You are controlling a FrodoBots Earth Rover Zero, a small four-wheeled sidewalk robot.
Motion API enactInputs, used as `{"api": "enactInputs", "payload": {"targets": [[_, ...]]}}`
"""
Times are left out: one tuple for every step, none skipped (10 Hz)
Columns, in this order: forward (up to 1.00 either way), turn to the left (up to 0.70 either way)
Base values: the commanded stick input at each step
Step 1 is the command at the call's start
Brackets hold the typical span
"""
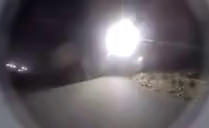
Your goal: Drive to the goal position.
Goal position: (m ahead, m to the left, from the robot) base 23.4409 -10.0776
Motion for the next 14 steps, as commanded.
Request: {"api": "enactInputs", "payload": {"targets": [[1.0, -0.04], [1.0, -0.04], [1.0, -0.04], [1.0, -0.05], [1.0, -0.04], [1.0, -0.04], [1.0, -0.04], [1.0, -0.03], [1.0, 0.0], [1.0, 0.0], [1.0, 0.0], [1.0, 0.0], [1.0, 0.0], [1.0, -0.02]]}}
